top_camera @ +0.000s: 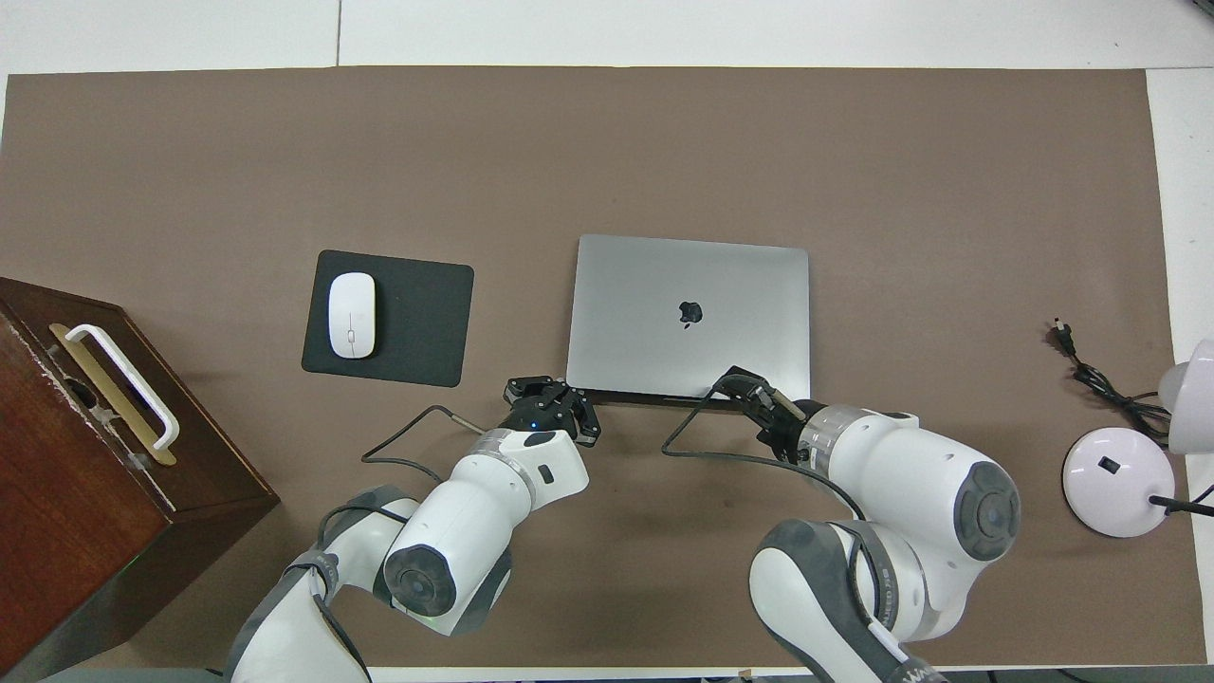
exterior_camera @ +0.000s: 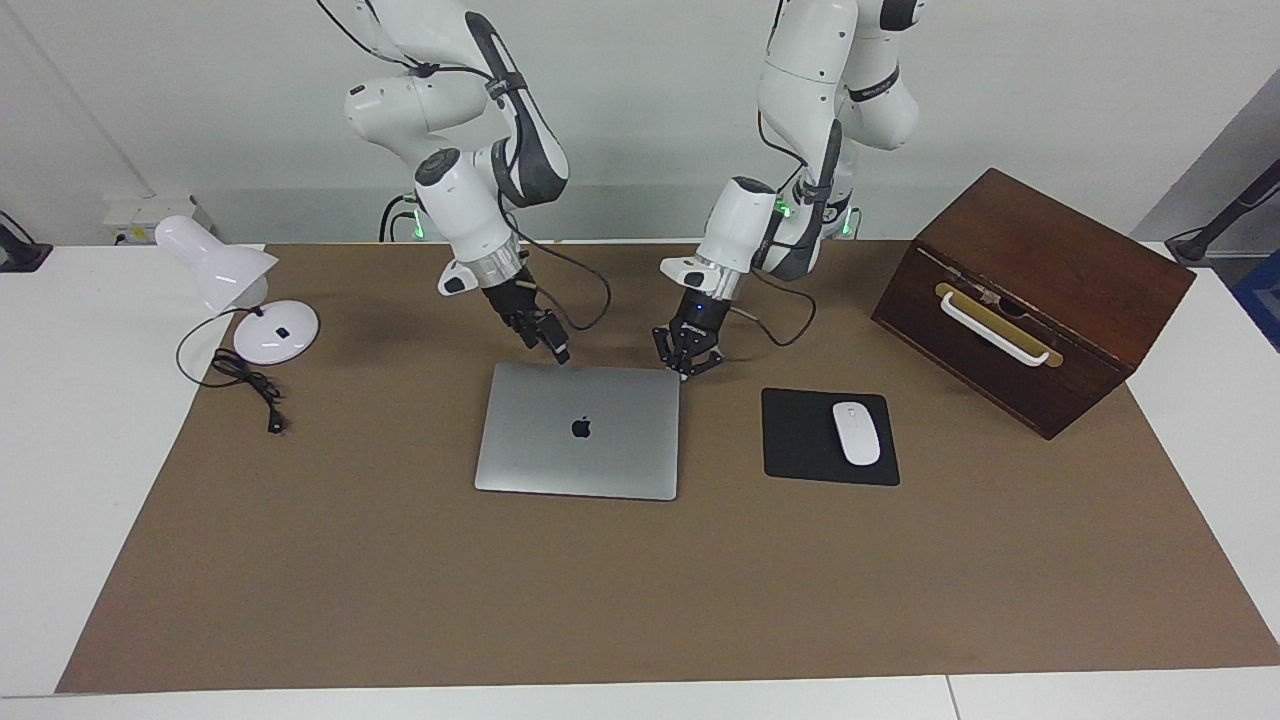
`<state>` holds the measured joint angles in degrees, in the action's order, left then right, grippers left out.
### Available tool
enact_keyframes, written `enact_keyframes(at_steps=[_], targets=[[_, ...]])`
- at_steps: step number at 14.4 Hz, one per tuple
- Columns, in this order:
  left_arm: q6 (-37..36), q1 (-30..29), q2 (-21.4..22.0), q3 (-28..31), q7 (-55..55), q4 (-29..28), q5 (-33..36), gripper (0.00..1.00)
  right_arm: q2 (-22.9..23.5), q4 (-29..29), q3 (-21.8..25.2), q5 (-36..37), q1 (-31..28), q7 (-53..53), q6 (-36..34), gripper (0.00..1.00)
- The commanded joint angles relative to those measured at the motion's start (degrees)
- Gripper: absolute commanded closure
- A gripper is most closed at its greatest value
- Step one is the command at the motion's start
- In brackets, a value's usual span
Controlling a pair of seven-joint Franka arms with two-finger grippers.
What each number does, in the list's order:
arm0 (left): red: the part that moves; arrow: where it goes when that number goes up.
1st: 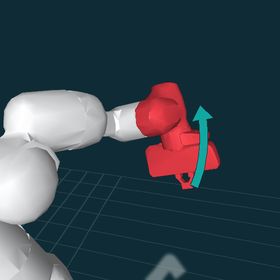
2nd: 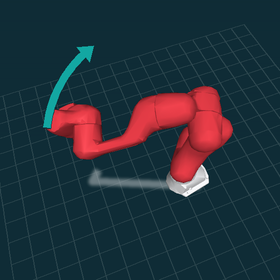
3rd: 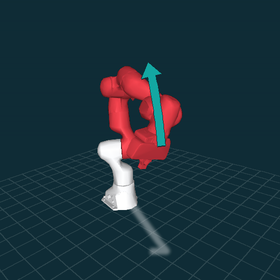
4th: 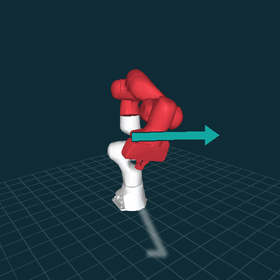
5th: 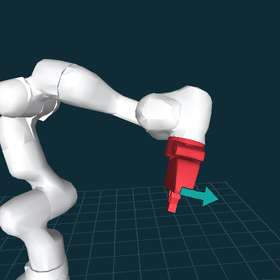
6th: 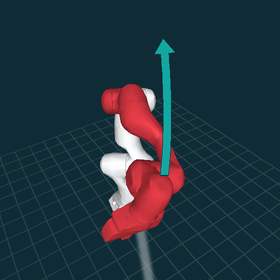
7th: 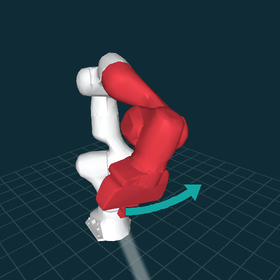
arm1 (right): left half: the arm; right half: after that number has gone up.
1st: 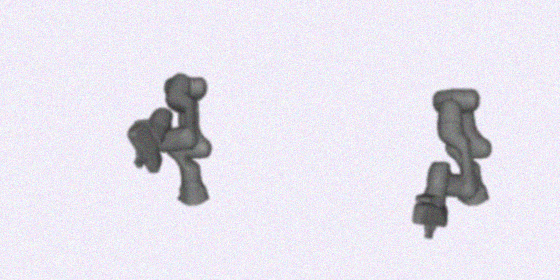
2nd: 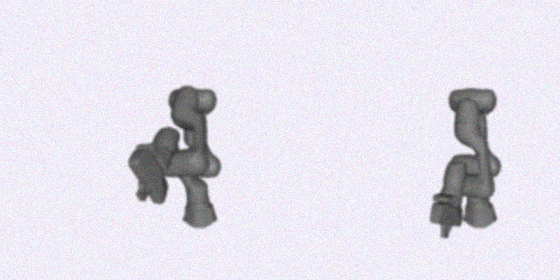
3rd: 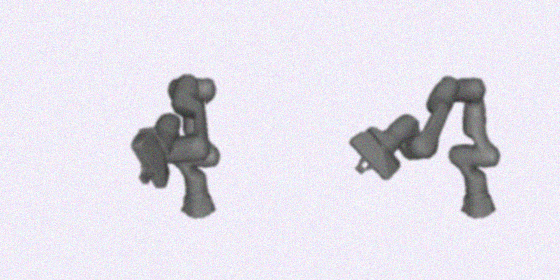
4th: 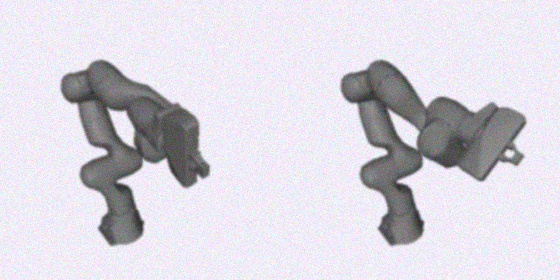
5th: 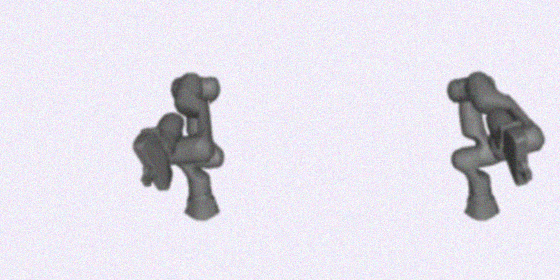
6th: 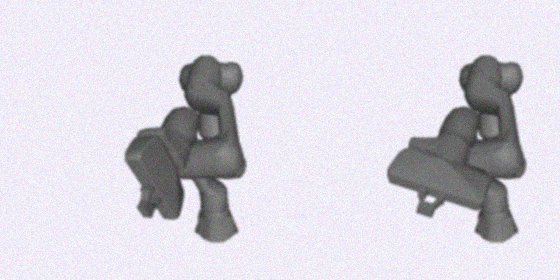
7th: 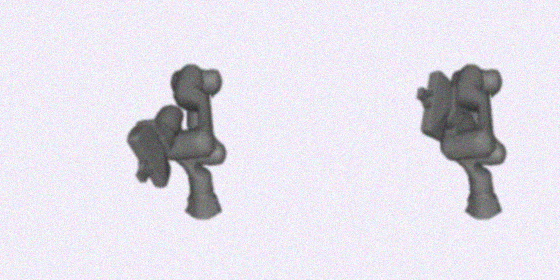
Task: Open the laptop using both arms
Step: 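Slide the right gripper under the laptop lid's near edge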
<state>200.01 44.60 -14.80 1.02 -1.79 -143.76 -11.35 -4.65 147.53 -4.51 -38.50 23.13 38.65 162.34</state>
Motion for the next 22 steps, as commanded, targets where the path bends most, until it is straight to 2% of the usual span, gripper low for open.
enact_keyframes(at_steps=[1,15,22], targets=[[0.73,-1.88,-2.87,0.30,-2.52,1.73,-0.69,1.00,1.66,-0.75,-0.32,-1.49,0.25,-0.94,2.45,0.00],[0.73,-1.88,-2.87,0.30,-2.52,1.73,-0.69,1.00,3.68,-4.01,-0.32,-1.49,-0.01,-1.82,2.37,0.00],[0.64,-1.97,-3.22,0.30,-2.52,1.73,-0.69,1.00,6.32,-4.27,-0.32,-1.49,0.16,-2.00,3.77,0.00]])
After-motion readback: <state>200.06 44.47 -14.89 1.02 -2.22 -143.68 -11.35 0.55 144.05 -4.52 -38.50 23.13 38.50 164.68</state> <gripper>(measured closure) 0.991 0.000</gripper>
